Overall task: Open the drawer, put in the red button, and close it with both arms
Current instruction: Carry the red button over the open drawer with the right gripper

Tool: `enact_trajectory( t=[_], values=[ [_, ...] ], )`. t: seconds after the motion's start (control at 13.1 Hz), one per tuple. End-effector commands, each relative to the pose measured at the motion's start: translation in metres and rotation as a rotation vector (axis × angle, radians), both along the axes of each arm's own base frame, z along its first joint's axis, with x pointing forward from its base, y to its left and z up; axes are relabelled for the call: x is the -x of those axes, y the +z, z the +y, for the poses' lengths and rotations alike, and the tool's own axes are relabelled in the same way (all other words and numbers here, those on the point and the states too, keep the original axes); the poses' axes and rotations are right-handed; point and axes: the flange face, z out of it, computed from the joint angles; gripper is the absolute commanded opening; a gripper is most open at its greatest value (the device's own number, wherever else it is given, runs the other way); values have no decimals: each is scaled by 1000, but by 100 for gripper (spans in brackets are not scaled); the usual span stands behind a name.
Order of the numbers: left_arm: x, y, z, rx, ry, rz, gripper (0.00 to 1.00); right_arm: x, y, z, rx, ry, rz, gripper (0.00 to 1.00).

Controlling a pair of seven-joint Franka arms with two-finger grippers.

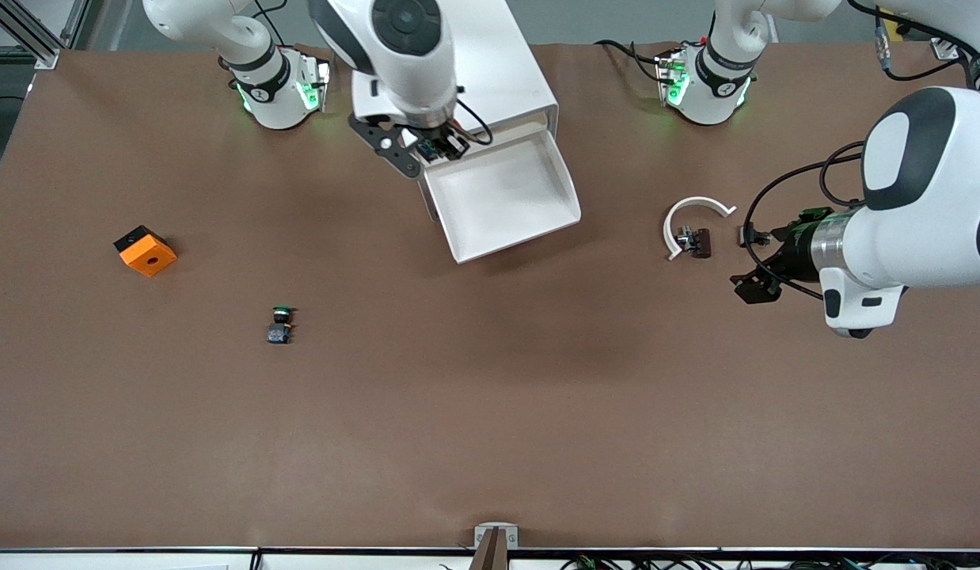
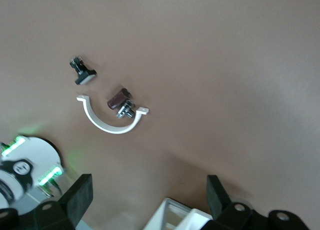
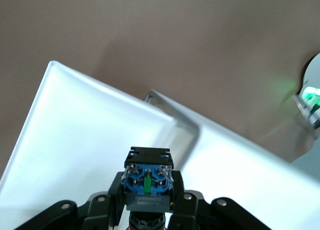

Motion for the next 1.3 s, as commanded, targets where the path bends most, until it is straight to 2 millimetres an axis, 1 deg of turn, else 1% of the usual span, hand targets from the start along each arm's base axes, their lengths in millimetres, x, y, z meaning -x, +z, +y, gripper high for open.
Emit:
enact_trajectory(
  t=[0.0, 0.15, 0.23, 0.3, 0.38, 0.53, 0.69, 0.76, 0.84, 0.91, 0.99, 1.07, 1.14, 1.22],
  values=[
    [13, -3, 3, -9, -95, -2, 100, -10, -23, 42, 15, -126, -19, 9],
    [15, -14, 4, -3, -136, -18, 100, -16, -39, 53, 3, -231, -23, 9],
    [16, -19, 3, -4, -158, -34, 100, -20, -46, 56, -3, -248, -29, 9],
    [19, -29, -2, -9, -186, -51, 100, -22, -58, 59, 2, -254, -27, 9],
    [23, -39, -6, -22, -206, -74, 100, -24, -66, 61, 2, -259, -30, 9],
    [29, -68, -16, -20, -227, -121, 100, -25, -83, 65, 10, -262, -21, 11],
    [33, -92, -32, -10, -256, -152, 100, -25, -94, 68, 14, -266, -13, 11],
    [36, -102, -42, 1, -292, -170, 100, -18, -98, 74, 19, -252, -14, 11],
    [40, -113, -53, 11, -317, -184, 100, -15, -105, 77, 29, -245, -10, 11],
    [44, -122, -65, 18, -337, -198, 100, -14, -108, 78, 31, -244, -9, 12],
    [49, -130, -79, 29, -358, -213, 100, -14, -113, 78, 37, -244, -5, 15],
    [53, -139, -89, 36, -374, -231, 100, -13, -117, 79, 42, -241, -2, 20],
    [58, -147, -100, 46, -390, -252, 100, -10, -122, 81, 50, -236, 3, 23],
    [60, -151, -108, 53, -401, -266, 100, -10, -123, 82, 51, -236, 3, 26]
  ],
)
